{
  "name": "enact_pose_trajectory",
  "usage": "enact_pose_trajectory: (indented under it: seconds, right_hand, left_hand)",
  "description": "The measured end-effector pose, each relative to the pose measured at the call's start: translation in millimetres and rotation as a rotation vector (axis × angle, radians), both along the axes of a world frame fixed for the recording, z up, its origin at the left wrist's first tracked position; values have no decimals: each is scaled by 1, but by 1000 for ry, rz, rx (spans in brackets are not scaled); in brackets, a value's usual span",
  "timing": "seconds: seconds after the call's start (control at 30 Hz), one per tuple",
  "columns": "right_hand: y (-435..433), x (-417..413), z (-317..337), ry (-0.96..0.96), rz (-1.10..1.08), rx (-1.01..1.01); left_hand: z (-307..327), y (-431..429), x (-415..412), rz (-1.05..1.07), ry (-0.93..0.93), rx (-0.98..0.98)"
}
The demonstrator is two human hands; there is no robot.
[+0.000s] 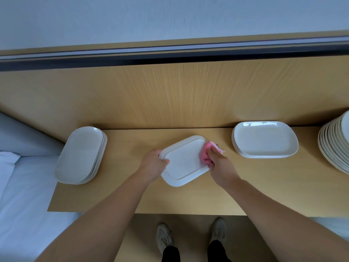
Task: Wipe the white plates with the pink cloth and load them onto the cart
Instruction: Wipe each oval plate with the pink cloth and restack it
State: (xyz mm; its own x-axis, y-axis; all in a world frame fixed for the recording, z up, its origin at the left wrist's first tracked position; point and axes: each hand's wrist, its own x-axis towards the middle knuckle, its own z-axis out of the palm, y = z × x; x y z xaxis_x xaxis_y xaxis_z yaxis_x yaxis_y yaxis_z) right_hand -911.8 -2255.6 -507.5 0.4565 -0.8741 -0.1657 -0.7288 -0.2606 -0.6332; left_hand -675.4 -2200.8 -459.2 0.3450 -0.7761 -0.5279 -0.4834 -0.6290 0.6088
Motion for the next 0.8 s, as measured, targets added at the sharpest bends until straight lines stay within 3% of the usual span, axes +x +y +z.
enact_pose_trajectory:
  seconds: [0.1, 0.23, 0.8]
  right_hand:
    - [16, 4, -2, -105, -100, 91]
    - [60, 26, -4, -23, -40, 73]
    - [81, 44, 11, 242, 390, -385]
  left_hand:
    - [1, 0, -2, 11, -1, -6]
    - [2, -2, -9, 30, -8, -22]
    - [4, -4, -14, 12, 8, -31]
